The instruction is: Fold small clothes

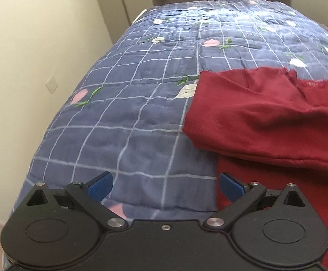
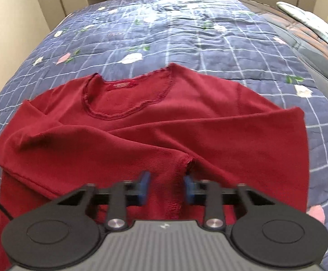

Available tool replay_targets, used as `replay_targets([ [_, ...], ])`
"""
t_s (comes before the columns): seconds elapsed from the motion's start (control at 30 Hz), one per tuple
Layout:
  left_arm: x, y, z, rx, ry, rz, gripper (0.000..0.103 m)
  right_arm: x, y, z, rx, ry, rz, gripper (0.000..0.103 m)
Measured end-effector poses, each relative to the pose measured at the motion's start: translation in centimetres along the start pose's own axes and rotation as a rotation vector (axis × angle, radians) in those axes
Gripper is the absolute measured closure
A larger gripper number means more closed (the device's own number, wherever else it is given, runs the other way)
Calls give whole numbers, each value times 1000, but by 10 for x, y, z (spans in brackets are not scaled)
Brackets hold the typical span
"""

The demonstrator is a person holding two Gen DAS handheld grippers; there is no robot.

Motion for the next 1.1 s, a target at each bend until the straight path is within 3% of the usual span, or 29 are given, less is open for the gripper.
replay_targets([
  [0.13,-6,6,-1,-12,-4,33,4,18,9,-15,40,-81,6,93],
  [0.33,-9,6,-3,-4,-7,99,9,49,2,-47,-11,-207,57,93],
  [0.53,-19,-4,-16,-54,-47,145,16,55,-2,-61,-21,-250,104,93],
  [0.83,-34,-24,-39,-199,-140,191,21,47,4,-51,-44,-219,109,93],
  [0.97,-31,-30,-43,-225,-161,277,63,45,7,-44,-60,-202,96,93],
  [1.03,-28,-32,-43,-210,-164,297,71,45,9,-42,-62,-198,93,93],
  [1.1,-26,-33,-42,-205,-178,299,87,46,10,-42,-65,-196,85,93],
])
Point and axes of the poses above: each gripper's, at about its wrist camera, not at the fingertips, and x roughly against the way its jaws point, y to its left, z to its underside, the point moved 5 cm from there along -x, roughly the way its jaws point, and after that the axes turned 3 degrees about -y, right-handed, at the moved point
